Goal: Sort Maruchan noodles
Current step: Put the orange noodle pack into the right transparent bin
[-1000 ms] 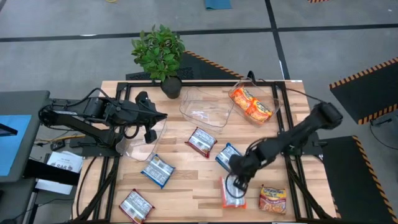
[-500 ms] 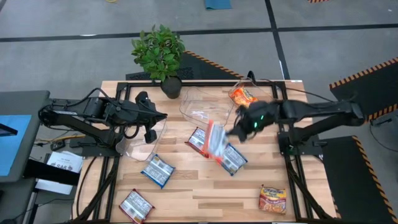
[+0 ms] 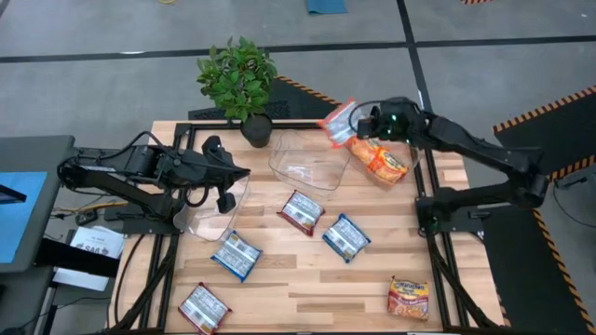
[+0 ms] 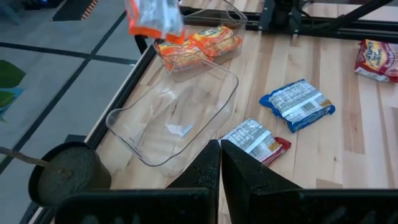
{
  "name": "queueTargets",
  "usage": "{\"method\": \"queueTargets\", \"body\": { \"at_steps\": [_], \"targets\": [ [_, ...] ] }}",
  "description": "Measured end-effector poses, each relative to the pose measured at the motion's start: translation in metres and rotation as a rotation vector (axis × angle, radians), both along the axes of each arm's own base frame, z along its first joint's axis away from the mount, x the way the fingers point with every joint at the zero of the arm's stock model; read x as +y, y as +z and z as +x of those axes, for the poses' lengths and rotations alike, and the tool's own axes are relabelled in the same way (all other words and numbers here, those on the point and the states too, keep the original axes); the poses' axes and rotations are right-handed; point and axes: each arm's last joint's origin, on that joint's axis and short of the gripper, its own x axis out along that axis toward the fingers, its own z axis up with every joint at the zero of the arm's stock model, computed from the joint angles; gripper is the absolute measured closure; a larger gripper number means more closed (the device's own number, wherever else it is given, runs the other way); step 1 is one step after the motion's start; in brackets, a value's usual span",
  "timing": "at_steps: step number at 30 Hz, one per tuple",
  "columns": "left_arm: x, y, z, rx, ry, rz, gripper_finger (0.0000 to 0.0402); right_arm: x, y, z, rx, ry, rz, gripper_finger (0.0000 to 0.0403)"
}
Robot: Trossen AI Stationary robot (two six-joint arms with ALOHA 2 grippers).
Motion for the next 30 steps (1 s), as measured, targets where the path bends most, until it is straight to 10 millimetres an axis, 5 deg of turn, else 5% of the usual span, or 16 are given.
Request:
{"method": "queueTargets", "body": {
  "at_steps": [6,12,23,30],
  "targets": [
    [0.000,0.000,0.000,0.000,0.000,0.000,0.0401,-0.020,-0.032,-0.027,0.359,-0.081,0.160,0.0384],
    [0.000,0.000,0.000,-0.001,0.006,0.004,0.0401,-0.027,-0.028,-0.048,0.448,-0.069,0.134,0.0384],
    [0.001,0.000,0.000,-0.010,0.031,-0.002,0.0401,-0.053,-0.059,-0.032,0.545,0.039,0.244,0.0382],
    [0.001,0.000,0.000,-0.010,0.029,-0.002,0.0401,-0.059,-0.071,-0.027,0.574,0.052,0.284,0.0262]
  ]
}}
